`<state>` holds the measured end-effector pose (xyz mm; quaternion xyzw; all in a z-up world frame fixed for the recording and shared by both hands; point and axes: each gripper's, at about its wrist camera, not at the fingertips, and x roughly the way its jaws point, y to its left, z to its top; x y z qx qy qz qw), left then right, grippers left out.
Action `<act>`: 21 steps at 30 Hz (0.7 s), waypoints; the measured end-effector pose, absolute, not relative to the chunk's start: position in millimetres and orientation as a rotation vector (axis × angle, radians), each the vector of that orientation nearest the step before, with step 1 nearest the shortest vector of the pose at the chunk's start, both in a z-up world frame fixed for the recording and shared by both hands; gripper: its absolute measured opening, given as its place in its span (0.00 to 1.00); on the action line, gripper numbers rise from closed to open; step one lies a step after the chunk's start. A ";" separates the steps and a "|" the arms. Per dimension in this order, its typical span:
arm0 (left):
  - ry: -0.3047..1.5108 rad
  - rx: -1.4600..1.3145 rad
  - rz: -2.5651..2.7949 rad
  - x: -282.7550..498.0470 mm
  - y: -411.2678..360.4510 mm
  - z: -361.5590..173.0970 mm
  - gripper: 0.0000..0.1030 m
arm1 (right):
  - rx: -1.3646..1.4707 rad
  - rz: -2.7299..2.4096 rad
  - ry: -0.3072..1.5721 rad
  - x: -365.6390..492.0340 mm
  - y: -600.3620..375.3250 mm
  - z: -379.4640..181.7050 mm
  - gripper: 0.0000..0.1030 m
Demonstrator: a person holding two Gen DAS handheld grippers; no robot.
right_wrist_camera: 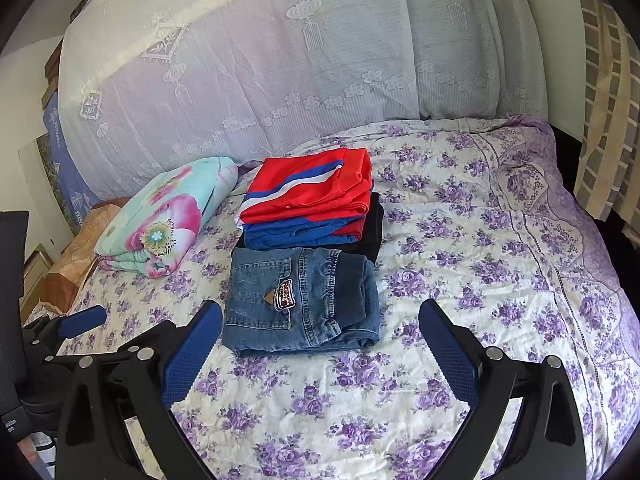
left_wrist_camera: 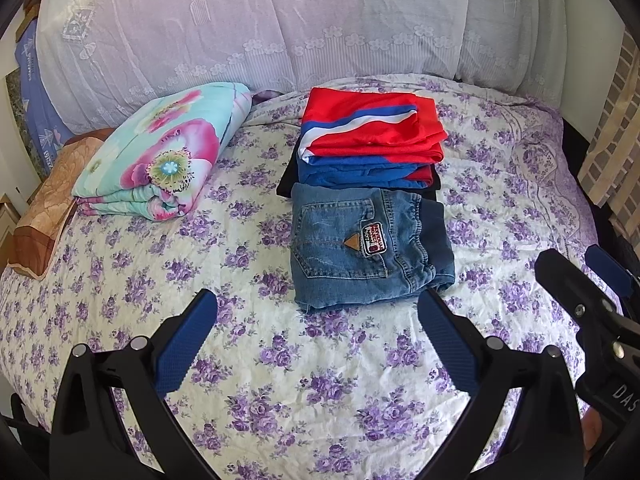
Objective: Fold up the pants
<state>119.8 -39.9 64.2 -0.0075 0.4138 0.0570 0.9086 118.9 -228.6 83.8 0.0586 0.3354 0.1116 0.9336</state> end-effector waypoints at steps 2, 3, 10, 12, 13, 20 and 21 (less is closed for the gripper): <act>0.856 -0.017 0.119 119.9 -39.9 63.6 0.95 | 0.118 0.228 0.687 119.4 -229.2 83.6 0.96; 0.856 -0.018 0.118 120.4 -40.1 63.6 0.95 | 0.118 0.228 0.687 118.8 -229.0 84.0 0.96; 0.857 -0.019 0.120 119.9 -39.4 62.7 0.95 | 0.118 0.230 0.688 119.9 -230.0 83.5 0.96; 0.858 -0.019 0.120 119.4 -39.2 62.7 0.95 | 0.118 0.228 0.688 120.0 -230.1 83.5 0.96; 0.858 -0.019 0.120 120.0 -39.1 62.8 0.95 | 0.118 0.229 0.688 119.4 -229.9 83.9 0.96; 0.857 -0.018 0.119 120.4 -38.8 63.2 0.95 | 0.118 0.227 0.687 119.5 -230.4 83.7 0.96; 0.856 -0.019 0.119 120.1 -38.6 63.3 0.95 | 0.118 0.228 0.688 120.0 -230.4 83.4 0.96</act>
